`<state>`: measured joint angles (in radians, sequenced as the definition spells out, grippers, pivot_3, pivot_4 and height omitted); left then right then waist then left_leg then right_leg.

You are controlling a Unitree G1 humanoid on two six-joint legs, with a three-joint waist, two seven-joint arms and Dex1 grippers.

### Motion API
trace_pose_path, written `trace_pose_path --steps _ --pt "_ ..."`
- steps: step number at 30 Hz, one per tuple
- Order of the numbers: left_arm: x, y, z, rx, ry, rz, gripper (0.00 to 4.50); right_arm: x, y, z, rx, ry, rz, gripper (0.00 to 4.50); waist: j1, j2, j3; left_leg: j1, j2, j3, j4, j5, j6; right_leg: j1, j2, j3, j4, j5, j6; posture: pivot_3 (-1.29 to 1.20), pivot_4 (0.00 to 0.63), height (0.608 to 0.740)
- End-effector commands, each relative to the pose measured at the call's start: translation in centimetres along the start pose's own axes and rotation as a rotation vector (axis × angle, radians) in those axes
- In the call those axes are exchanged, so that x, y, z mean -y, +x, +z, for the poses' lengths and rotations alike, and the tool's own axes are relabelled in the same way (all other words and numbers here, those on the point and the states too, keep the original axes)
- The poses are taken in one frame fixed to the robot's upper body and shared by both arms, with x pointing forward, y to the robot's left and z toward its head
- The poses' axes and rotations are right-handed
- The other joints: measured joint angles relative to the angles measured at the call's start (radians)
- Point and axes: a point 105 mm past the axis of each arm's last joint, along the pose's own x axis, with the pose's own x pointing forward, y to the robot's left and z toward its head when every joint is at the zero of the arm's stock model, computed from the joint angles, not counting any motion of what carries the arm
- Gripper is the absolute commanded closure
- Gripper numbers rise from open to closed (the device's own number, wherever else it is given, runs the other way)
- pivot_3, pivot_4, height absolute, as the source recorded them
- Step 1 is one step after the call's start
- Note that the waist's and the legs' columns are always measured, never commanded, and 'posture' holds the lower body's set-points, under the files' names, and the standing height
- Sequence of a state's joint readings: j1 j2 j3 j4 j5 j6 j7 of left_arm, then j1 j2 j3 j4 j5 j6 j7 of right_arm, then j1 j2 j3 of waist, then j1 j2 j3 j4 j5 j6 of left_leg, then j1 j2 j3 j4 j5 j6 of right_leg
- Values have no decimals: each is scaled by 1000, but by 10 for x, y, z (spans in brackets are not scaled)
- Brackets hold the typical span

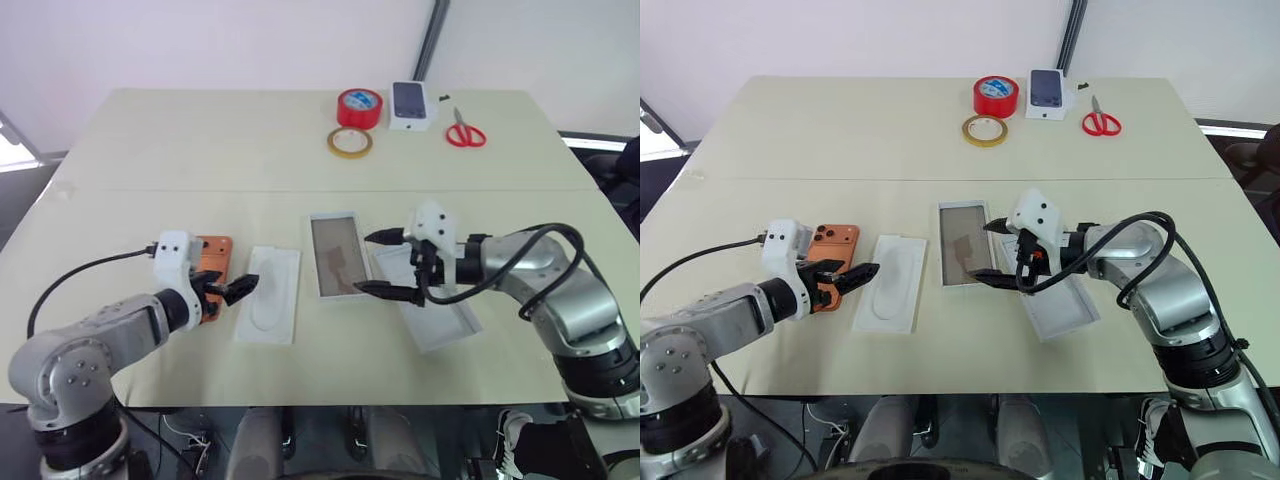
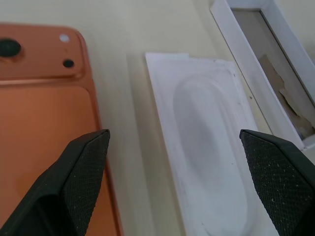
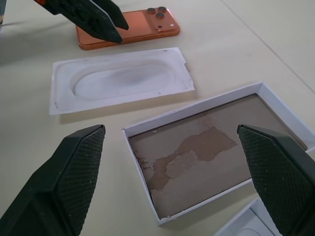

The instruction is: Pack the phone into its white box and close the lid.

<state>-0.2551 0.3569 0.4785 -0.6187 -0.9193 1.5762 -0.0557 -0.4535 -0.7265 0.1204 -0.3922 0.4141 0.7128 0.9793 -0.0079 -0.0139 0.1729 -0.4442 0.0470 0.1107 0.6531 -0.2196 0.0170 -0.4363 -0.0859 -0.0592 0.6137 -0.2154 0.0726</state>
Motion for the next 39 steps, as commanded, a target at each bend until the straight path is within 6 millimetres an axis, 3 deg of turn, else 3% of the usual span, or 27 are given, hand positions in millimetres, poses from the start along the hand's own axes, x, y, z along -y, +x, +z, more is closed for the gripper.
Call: trace_pose_path --steps 1,12,15,22,26,34,37,39 --pt "5 4 -4 -38 -8 -18 60 -6 0 8 9 -66 15 0 -1 0 0 0 0 0 0 0 0 0 0 0 0 0 0 0 150 740" --pt "19 27 -21 -132 -77 -82 60 -12 5 2 -6 -92 17 0 5 0 -1 2 0 0 0 0 0 2 -1 0 0 0 0 0 150 740" --pt "18 30 -25 -148 -104 -77 878 -13 8 -2 -28 -96 19 0 11 0 -1 2 0 0 0 0 0 2 -1 0 0 0 0 0 150 740" --pt "9 27 -27 -158 -139 -50 4401 -18 13 -12 -116 -96 57 0 20 0 -1 1 -1 0 0 -1 -1 1 -3 0 -1 0 0 0 150 740" --pt "2 24 -24 -151 -143 -28 4461 -19 16 -15 -146 -115 70 0 19 0 -1 2 -1 0 0 -2 -3 1 -3 0 -1 0 -1 0 150 740" --pt "-13 13 15 35 -269 -19 4461 -23 33 -24 -216 -161 97 0 18 -1 -1 1 0 -1 0 -1 -1 1 -2 0 0 0 -1 0 150 740" --pt "-15 10 26 86 -300 -33 4500 -15 43 -36 -277 -163 64 770 18 -1 -1 1 -1 -1 0 0 -1 1 -2 0 -1 0 -1 0 150 740" --pt "-16 9 29 89 -291 -27 4500 -10 47 -43 -307 -167 48 1789 20 -2 -1 1 -1 -1 1 0 -1 1 -2 0 0 0 -1 0 150 740"
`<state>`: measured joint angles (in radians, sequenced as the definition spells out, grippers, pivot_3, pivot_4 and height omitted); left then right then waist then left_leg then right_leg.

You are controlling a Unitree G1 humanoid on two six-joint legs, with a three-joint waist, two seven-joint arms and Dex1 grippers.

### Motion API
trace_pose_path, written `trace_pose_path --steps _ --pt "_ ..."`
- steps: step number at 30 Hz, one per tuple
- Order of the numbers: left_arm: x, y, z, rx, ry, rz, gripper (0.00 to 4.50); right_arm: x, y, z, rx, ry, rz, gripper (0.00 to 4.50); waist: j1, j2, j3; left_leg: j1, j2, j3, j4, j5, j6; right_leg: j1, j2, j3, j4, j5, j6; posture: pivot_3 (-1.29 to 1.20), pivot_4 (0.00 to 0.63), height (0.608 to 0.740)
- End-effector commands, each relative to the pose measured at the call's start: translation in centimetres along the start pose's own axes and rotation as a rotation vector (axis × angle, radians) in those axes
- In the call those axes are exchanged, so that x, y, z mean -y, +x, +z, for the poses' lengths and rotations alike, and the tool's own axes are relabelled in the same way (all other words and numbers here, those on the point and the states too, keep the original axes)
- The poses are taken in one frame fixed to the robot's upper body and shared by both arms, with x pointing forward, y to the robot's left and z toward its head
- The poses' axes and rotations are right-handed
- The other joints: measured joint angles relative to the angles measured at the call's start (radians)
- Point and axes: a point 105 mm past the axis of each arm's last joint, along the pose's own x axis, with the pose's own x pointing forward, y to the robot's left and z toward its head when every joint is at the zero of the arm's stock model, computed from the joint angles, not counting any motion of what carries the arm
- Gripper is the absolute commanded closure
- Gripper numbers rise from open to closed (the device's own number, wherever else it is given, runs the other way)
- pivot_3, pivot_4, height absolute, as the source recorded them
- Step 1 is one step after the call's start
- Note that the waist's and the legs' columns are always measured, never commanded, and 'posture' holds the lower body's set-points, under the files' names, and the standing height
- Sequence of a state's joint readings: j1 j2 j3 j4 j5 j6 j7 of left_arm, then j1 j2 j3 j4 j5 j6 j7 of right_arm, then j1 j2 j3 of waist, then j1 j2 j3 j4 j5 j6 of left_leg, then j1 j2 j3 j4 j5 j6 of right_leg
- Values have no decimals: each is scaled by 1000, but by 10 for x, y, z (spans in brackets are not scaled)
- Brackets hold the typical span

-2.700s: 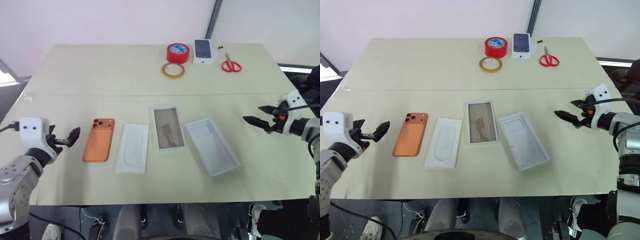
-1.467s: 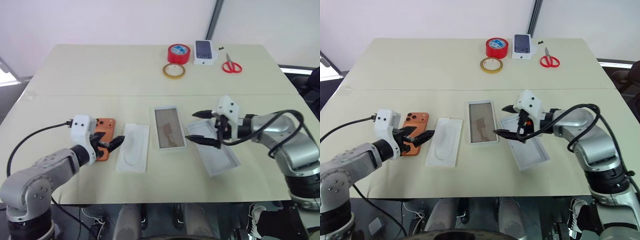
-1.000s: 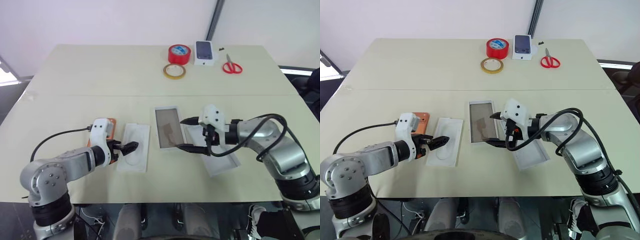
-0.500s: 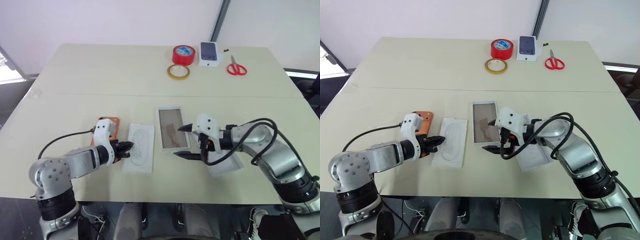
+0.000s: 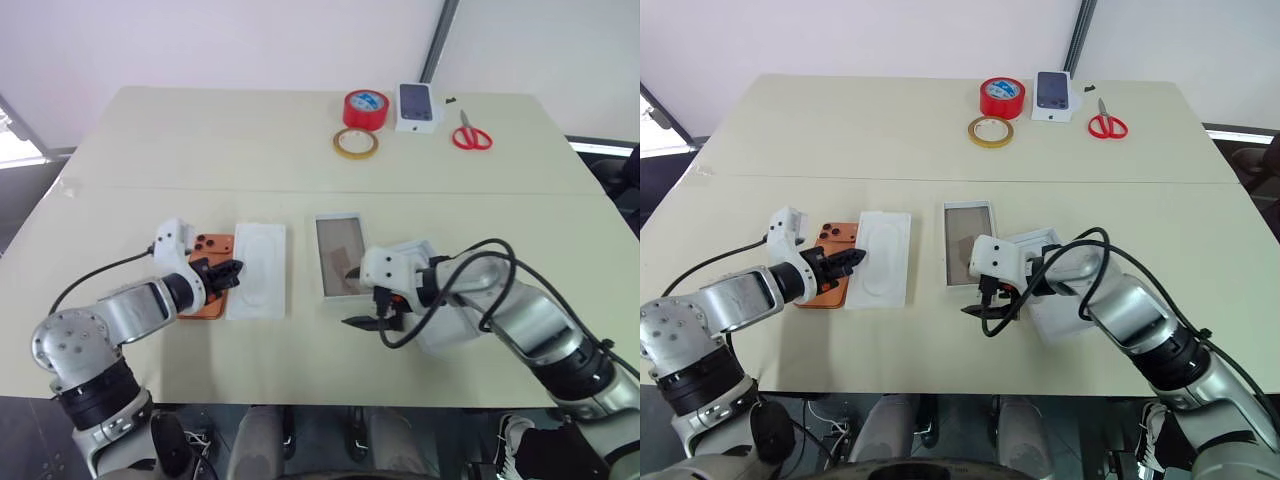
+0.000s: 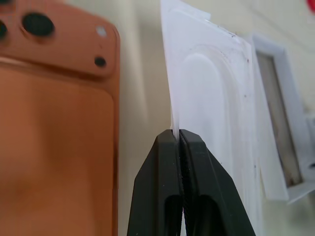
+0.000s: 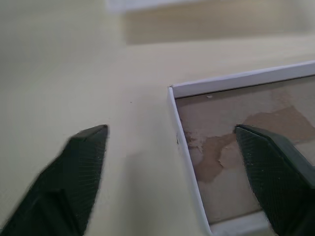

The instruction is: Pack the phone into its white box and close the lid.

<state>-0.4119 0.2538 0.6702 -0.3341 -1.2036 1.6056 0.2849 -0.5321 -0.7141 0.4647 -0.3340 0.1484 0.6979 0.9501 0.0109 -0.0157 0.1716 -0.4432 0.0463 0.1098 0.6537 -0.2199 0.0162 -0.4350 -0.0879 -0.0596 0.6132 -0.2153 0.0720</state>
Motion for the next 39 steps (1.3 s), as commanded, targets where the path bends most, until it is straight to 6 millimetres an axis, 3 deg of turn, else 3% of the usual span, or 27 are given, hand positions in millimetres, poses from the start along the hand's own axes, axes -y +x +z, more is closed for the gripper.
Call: trace_pose_path --steps 1,5,14,23,26,30,36,39 --pt "5 -5 8 29 17 -17 4500 9 4 -3 -34 -33 -39 2260 1 0 0 0 0 0 0 0 0 0 0 0 0 0 0 0 150 740" --pt "4 -7 13 55 -4 -20 4500 5 7 3 -9 -53 -9 4331 1 -1 0 0 -1 0 0 0 0 0 0 0 0 0 0 0 150 740" --pt "3 -15 42 156 -73 -29 4500 -17 19 26 68 -139 94 4430 -2 -1 0 0 0 0 0 0 0 0 0 0 0 0 0 0 150 740" --pt "12 -10 45 114 -74 -24 4500 -12 32 34 85 -199 87 4430 0 -1 0 0 -1 0 -1 -1 -3 0 -2 0 0 0 0 0 150 740" --pt "21 -4 41 93 -81 -38 4500 -12 24 44 136 -156 107 3646 -1 -1 0 0 -1 0 -1 -1 -3 -1 -3 0 0 0 0 0 150 740" --pt "37 10 27 44 -82 -56 4500 1 -2 53 200 -87 43 1620 1 -1 0 0 -1 0 -1 -1 -4 -1 -4 0 0 0 0 0 150 740" --pt "55 27 12 -5 -108 -66 4500 27 -39 32 157 -44 -81 1620 1 -1 0 0 -2 0 -2 -1 -4 -1 -6 0 -1 0 0 0 150 740" --pt "59 35 3 -28 -119 -54 4500 36 -47 22 139 -31 -123 1620 -1 -1 0 0 -2 0 -3 -1 -4 -1 -6 0 -1 0 0 0 150 740"
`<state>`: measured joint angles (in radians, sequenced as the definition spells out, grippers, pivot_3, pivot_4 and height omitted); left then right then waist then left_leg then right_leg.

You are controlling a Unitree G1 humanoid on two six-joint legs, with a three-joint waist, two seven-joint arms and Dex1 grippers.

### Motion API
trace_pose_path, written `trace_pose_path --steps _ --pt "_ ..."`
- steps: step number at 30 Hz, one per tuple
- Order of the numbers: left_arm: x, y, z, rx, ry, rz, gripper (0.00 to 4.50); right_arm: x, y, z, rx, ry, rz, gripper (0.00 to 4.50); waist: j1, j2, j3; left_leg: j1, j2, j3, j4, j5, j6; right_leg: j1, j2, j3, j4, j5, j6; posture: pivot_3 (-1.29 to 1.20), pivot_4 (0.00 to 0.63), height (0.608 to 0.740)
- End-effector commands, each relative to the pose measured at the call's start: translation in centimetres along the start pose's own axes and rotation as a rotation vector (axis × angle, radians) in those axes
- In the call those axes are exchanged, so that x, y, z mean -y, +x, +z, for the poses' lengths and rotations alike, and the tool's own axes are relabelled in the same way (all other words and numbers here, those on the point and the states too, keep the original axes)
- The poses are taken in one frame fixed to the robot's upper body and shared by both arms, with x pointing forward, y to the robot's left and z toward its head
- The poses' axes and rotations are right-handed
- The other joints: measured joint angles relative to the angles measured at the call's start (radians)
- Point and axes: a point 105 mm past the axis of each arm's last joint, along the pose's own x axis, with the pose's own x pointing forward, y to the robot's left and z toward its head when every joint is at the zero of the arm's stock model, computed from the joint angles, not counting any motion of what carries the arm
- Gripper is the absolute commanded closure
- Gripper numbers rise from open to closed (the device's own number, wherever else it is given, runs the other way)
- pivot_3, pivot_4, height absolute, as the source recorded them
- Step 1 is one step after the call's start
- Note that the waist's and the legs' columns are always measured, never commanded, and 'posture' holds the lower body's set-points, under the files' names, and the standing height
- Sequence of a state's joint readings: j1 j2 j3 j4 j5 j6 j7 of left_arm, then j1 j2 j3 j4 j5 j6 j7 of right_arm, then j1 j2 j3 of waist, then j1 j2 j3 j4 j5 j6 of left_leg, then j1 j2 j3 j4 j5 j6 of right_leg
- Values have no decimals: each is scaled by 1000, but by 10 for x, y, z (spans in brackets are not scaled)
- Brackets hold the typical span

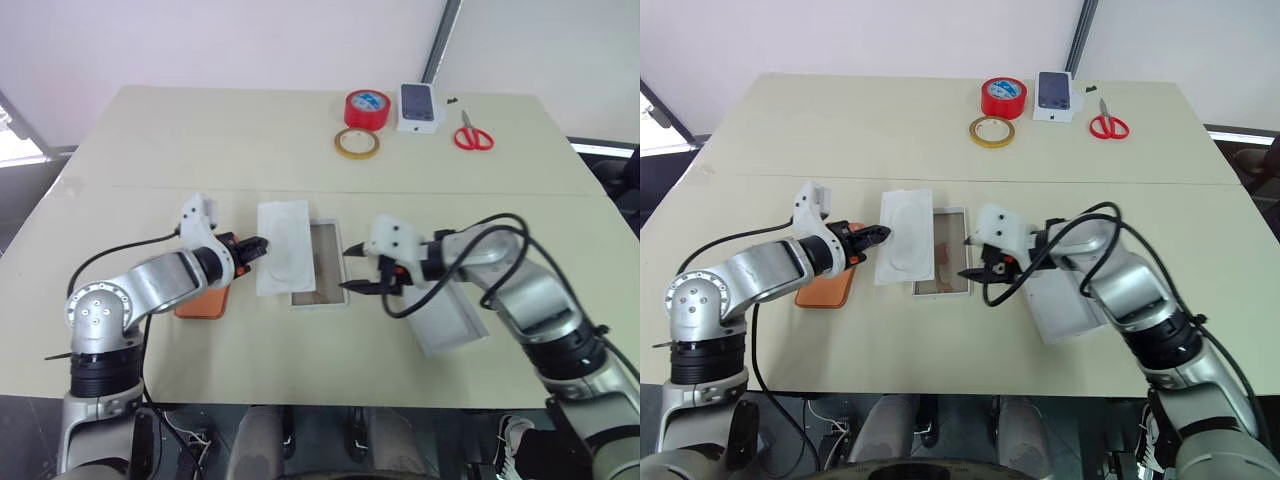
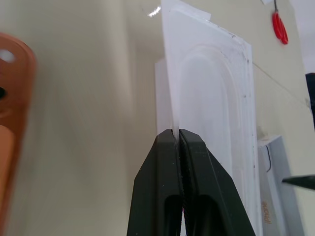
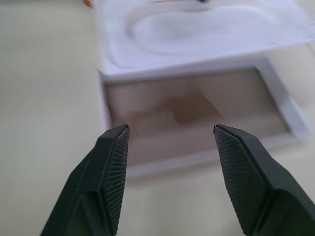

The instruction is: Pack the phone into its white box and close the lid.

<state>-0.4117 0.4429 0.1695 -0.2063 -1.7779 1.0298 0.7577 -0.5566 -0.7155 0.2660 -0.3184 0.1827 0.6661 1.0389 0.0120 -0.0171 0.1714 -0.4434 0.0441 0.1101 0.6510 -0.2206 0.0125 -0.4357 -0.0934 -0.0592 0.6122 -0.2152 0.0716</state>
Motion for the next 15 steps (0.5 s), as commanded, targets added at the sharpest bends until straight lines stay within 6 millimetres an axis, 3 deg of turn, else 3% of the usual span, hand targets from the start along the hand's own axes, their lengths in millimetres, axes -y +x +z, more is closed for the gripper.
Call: trace_pose_path --steps 1,15 --pt "14 4 -2 8 9 -21 4500 9 -11 2 23 -23 -46 1620 -3 0 0 0 0 0 0 0 0 0 0 0 0 0 0 0 150 740" --pt "27 20 -17 -17 -5 -7 4500 21 -8 -3 20 -56 -96 1620 1 0 0 0 0 0 1 2 3 1 4 0 0 0 0 0 150 740"
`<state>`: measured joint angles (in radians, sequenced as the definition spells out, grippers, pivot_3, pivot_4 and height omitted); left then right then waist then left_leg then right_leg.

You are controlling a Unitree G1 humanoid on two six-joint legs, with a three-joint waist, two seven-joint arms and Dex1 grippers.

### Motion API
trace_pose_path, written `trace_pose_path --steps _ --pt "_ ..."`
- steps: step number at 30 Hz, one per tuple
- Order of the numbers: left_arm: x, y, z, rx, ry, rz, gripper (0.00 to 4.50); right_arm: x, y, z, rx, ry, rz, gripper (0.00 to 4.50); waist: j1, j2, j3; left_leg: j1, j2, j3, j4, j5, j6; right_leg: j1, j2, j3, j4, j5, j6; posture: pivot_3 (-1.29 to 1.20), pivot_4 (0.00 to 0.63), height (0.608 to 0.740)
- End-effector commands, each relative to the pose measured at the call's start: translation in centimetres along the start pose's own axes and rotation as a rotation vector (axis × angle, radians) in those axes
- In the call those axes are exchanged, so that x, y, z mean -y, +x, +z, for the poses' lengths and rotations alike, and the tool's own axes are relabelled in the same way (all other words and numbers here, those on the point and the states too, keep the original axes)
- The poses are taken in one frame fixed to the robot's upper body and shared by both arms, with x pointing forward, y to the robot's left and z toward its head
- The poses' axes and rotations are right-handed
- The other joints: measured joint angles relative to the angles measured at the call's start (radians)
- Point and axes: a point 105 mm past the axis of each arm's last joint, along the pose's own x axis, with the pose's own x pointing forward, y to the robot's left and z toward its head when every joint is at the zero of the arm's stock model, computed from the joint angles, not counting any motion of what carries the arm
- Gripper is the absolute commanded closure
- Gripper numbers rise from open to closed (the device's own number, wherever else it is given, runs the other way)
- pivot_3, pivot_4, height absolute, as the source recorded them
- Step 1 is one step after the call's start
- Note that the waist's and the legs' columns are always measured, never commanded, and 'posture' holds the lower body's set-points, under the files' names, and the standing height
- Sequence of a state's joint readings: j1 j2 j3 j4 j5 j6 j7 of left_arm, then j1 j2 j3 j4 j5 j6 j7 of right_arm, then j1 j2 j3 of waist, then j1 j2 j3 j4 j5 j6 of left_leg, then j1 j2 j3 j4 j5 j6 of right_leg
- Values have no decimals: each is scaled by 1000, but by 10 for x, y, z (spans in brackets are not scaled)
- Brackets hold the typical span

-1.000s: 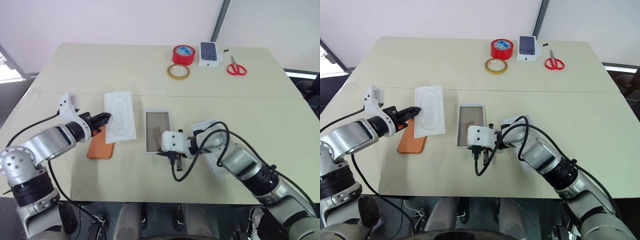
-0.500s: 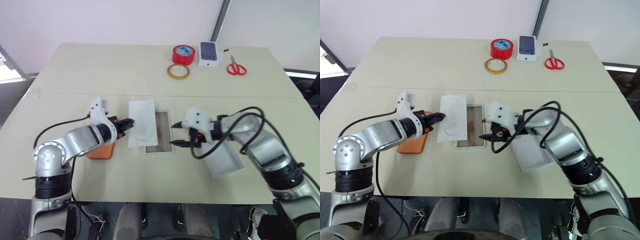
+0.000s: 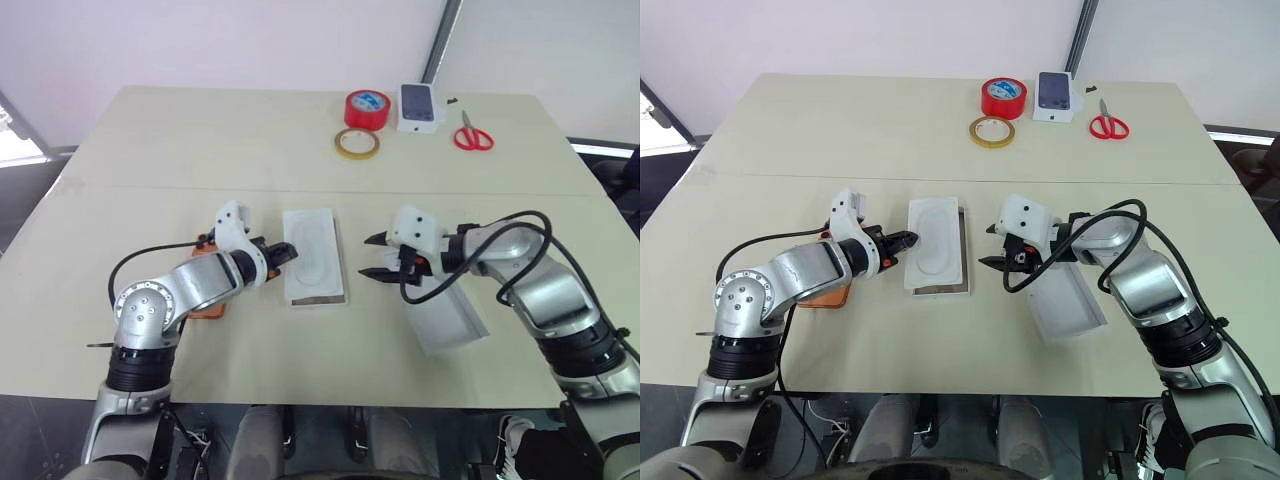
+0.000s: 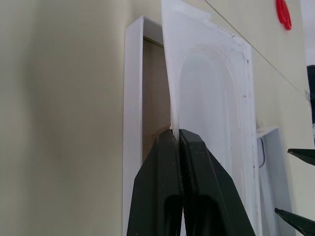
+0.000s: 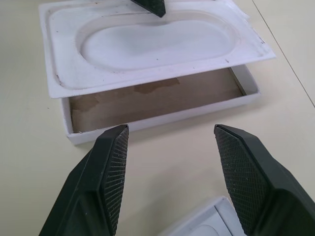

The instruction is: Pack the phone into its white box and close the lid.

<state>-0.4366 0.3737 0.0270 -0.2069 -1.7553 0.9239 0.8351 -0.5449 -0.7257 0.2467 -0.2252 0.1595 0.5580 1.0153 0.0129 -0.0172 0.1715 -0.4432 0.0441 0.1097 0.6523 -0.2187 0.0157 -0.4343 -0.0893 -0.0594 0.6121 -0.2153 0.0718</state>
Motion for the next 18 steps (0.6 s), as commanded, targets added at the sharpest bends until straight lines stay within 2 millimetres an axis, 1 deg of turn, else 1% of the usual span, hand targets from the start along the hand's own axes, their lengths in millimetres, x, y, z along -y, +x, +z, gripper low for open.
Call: trace_pose_path --steps 1,6,9,13,14,16,18 --pt "10 -2 3 28 14 -26 4500 7 -2 10 28 -47 -29 1620 0 0 0 0 0 0 0 0 0 0 0 0 0 0 0 0 150 740" --pt "13 -2 2 25 20 -33 4500 9 -1 10 34 -54 -36 1620 0 0 0 0 0 0 0 0 0 0 1 0 0 0 0 0 150 740" --pt "14 -2 2 27 19 -39 3520 11 -1 10 37 -55 -44 1587 0 0 0 0 0 0 0 0 0 0 1 0 0 0 0 0 150 740" --pt "19 -3 5 34 34 -57 1555 14 0 10 39 -54 -54 1587 0 0 0 0 0 0 0 0 0 0 1 0 0 0 0 0 150 740" --pt "19 -4 6 34 35 -58 1148 14 0 11 40 -54 -57 1587 0 0 0 0 0 0 0 0 0 0 1 0 0 0 0 0 150 740" --pt "19 -4 7 36 37 -59 73 15 -1 11 43 -52 -61 1587 0 0 0 0 0 0 0 0 0 0 1 0 0 0 0 0 150 740" --pt "19 -7 12 51 37 -63 26 16 -1 14 61 -30 -61 1587 0 0 0 0 0 0 0 0 0 0 1 0 0 0 0 0 150 740"
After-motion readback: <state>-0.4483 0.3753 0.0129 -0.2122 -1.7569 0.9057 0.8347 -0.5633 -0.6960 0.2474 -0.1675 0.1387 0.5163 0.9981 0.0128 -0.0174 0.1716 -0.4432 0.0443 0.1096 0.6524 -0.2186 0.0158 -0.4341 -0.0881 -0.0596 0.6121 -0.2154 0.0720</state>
